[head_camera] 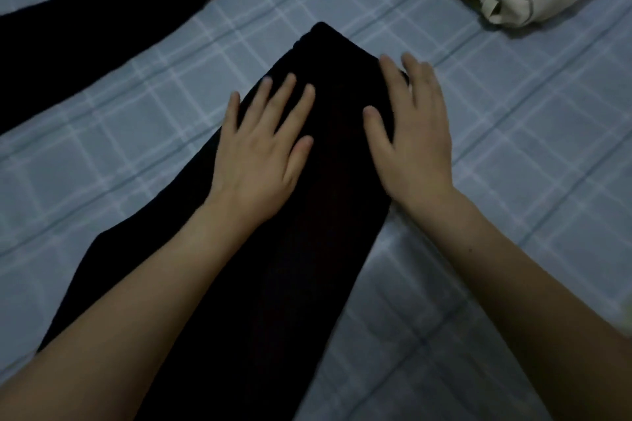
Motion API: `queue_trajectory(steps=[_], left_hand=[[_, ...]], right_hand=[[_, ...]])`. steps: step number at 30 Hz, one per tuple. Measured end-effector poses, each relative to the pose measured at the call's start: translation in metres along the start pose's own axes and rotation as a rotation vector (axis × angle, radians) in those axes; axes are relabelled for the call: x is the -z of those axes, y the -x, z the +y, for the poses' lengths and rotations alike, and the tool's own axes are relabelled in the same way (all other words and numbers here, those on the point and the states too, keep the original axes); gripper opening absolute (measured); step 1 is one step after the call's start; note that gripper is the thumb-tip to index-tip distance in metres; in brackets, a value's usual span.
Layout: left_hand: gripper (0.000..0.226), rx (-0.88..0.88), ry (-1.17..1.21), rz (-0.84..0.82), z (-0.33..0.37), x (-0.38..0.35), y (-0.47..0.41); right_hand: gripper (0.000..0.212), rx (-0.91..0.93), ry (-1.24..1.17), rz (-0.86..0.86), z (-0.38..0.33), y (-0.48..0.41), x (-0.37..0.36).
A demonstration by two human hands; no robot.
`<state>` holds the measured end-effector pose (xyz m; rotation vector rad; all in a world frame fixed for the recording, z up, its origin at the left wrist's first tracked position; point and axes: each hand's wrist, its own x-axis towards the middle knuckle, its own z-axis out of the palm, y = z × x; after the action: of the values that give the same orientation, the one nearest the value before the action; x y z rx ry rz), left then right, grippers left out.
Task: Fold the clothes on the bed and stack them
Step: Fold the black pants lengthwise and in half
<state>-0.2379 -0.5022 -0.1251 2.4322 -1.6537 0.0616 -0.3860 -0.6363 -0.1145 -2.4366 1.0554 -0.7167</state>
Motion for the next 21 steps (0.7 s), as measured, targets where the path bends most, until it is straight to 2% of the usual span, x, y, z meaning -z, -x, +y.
queue_trajectory(steps=[2, 5, 9, 14, 16, 18, 21], left_hand=[[0.057, 0.031, -0.045, -0.128, 0.002, -0.014, 0.012], [0.057, 0.062, -0.010, -0.160, -0.004, -0.032, 0.007], [0.056, 0.041, -0.008, -0.160, -0.009, -0.040, 0.007], [0.057, 0.070, 0.004, -0.285, 0.001, -0.017, 0.002], [0.057, 0.040, 0.043, -0.240, 0.003, 0.002, 0.019], [0.056, 0.047, 0.069, -0.153, 0.004, 0.018, 0.056], [0.056, 0.164, 0.083, -0.139, -0.001, 0.027, 0.120]], right_hand=[[0.055, 0.110, 0.107, -0.083, -0.010, 0.000, -0.011], [0.054, 0.089, 0.244, -0.225, -0.001, 0.001, -0.037], [0.053, 0.075, 0.217, -0.159, 0.011, 0.004, -0.053], [0.054, 0.031, 0.261, -0.264, 0.002, 0.002, -0.039], [0.055, 0.007, 0.291, -0.277, -0.009, 0.004, -0.029], [0.055, 0.025, 0.212, -0.232, -0.028, 0.018, -0.020], [0.055, 0.112, 0.099, -0.225, -0.050, 0.062, -0.014]])
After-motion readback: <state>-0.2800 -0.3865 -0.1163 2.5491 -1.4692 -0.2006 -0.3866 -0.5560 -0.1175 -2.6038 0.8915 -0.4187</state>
